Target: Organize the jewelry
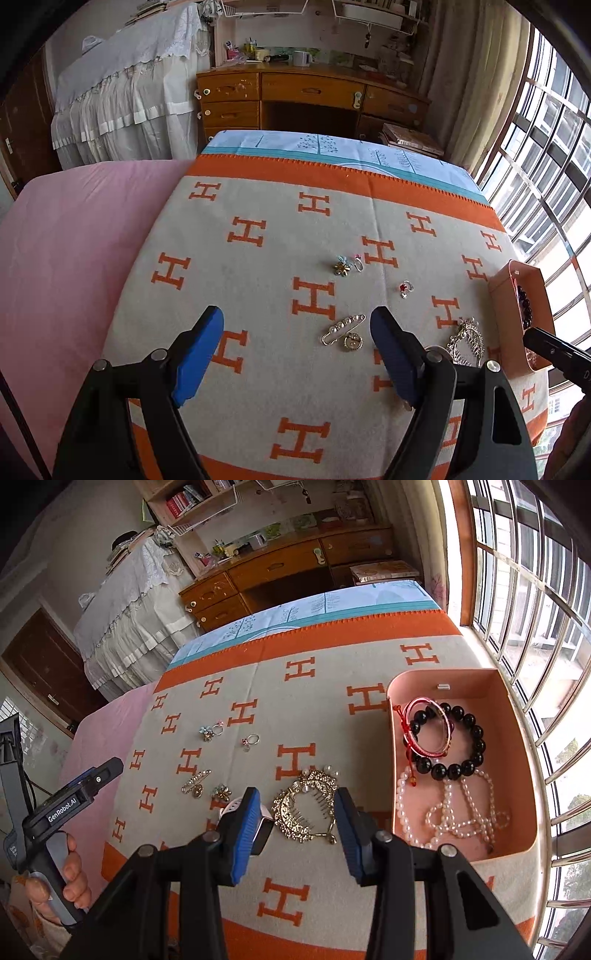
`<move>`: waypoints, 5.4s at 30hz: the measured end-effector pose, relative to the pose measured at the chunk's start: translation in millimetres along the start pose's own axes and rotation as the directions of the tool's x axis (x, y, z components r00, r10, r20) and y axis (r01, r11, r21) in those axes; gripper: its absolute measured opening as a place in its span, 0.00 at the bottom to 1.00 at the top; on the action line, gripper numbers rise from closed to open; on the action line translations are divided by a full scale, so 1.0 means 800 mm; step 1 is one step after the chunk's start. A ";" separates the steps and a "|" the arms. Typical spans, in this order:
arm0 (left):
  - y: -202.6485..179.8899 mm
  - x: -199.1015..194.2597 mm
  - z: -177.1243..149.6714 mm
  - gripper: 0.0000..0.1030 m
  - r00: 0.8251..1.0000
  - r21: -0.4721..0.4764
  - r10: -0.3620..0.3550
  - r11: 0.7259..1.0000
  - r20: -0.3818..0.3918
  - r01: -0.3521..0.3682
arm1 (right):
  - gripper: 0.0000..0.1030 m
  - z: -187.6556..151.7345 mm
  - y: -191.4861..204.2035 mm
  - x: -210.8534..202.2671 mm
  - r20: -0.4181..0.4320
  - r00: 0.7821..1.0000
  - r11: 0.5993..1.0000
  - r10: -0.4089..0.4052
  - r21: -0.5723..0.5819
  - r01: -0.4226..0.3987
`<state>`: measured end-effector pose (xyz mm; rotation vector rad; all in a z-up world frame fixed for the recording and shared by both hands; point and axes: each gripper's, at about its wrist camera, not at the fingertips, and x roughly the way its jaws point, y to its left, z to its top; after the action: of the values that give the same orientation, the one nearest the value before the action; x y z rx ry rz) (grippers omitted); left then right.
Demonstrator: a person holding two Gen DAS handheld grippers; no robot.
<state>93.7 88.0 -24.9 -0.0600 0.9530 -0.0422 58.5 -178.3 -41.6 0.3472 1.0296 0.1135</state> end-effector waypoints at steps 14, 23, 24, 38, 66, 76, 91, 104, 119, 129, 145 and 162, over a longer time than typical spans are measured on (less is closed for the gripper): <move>0.005 0.035 0.002 0.78 0.996 0.006 -0.067 0.998 -0.057 0.067 | 0.40 0.018 -0.001 0.078 -0.174 0.981 0.966 0.088 0.254 -0.042; 0.012 0.052 0.003 0.78 0.992 -0.011 -0.093 0.996 -0.088 0.093 | 0.34 0.014 0.000 0.109 -0.236 0.967 0.952 0.092 0.306 -0.016; 0.012 0.053 0.002 0.78 0.991 -0.010 -0.095 0.995 -0.089 0.095 | 0.32 0.013 0.000 0.114 -0.246 0.965 0.950 0.091 0.312 -0.010; 0.015 0.059 0.001 0.78 0.990 -0.016 -0.098 0.995 -0.099 0.097 | 0.26 0.018 -0.014 0.133 -0.264 0.963 0.925 0.056 0.376 0.049; 0.025 0.075 0.007 0.78 0.990 -0.018 -0.053 0.999 -0.129 0.051 | 0.10 0.020 0.011 0.104 -0.155 0.988 0.994 0.027 0.106 -0.011; 0.026 0.082 -0.006 0.78 0.987 0.052 0.012 0.999 -0.163 -0.003 | 0.07 0.015 0.008 0.081 -0.096 0.993 0.996 0.065 0.063 -0.059; -0.054 0.081 -0.038 0.58 0.971 0.279 -0.100 0.947 -0.216 0.159 | 0.07 -0.001 -0.002 0.068 -0.069 0.993 0.995 0.097 0.031 -0.095; -0.052 0.115 -0.030 0.25 0.954 0.205 -0.178 0.951 -0.242 0.230 | 0.07 -0.006 -0.016 0.058 -0.045 0.992 0.993 0.115 0.024 -0.114; -0.053 0.068 -0.010 0.16 0.975 0.206 -0.181 0.957 -0.128 0.204 | 0.00 -0.004 -0.005 0.015 0.069 0.990 0.990 0.123 -0.075 -0.118; -0.063 0.015 -0.002 0.16 0.973 0.222 -0.220 0.948 -0.063 0.228 | 0.13 -0.012 0.001 0.044 -0.069 0.986 0.974 0.151 -0.158 -0.160; -0.035 0.022 -0.013 0.16 0.971 0.159 -0.223 0.959 -0.090 0.235 | 0.23 -0.043 0.037 0.100 -0.087 0.994 0.923 -0.059 -0.384 0.022; -0.031 0.055 -0.023 0.16 0.969 0.154 -0.202 0.963 -0.144 0.224 | 0.09 -0.036 0.037 0.048 0.047 0.999 0.940 -0.017 -0.341 0.032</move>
<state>104.4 60.1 -69.6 -0.0030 1.0645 -0.3294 56.1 -134.3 -76.7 0.0197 0.9507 0.2577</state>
